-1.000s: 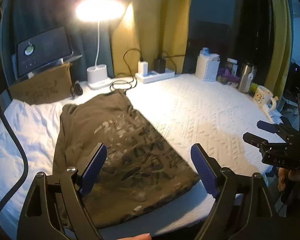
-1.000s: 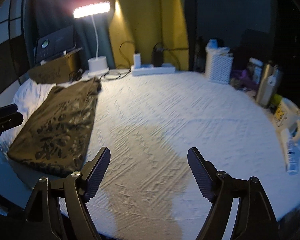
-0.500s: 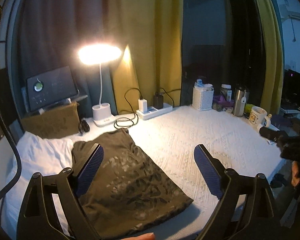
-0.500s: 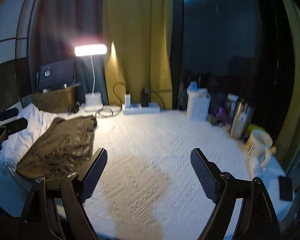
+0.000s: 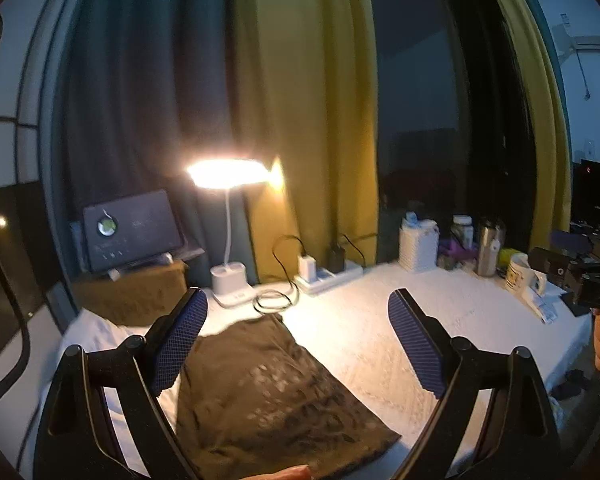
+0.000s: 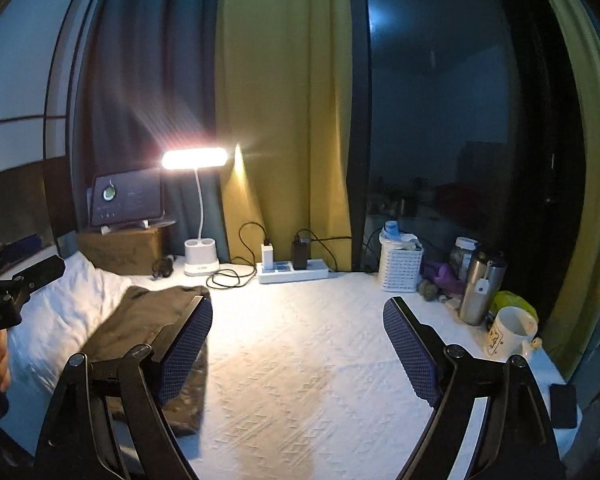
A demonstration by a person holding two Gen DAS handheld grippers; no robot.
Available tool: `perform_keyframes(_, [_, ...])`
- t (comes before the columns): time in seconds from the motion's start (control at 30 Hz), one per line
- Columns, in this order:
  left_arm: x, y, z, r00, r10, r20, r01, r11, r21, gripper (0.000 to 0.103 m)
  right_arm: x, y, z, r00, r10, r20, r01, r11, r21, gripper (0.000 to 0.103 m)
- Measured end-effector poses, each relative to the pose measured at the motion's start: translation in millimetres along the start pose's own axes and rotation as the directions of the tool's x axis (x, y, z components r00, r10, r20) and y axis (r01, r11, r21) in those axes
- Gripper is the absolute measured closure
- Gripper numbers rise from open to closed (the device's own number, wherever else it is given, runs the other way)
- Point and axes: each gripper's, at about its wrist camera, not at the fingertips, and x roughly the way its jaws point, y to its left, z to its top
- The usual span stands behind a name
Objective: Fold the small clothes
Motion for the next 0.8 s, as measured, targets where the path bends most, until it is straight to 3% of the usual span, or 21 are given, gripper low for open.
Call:
perform_keyframes(0.17, [-4.7,7.2,4.7,1.000,0.007,0.028,-0.006,1.000,-0.017,0.012,-10.7,6.4,7.8,0.998,0.052,0.025,-0.051,0.999,-0.016,0.014])
perform_keyframes(0.47, [-12.9,15.4,6.6,0.999,-0.012,0.050,0.014,0.999,-0.042,0.012,-25.5,17.2,14.0,0.996,-0.014,0.090,0.018,0.998,-0.053,0.014])
perform_keyframes(0.8, [-12.9,25.3,0.4,0.999,-0.010,0.041,0.013,0.997,-0.077,0.010,-18.8,24.7,14.3,0.997,-0.023,0.069,0.027,0.998,-0.053,0.014])
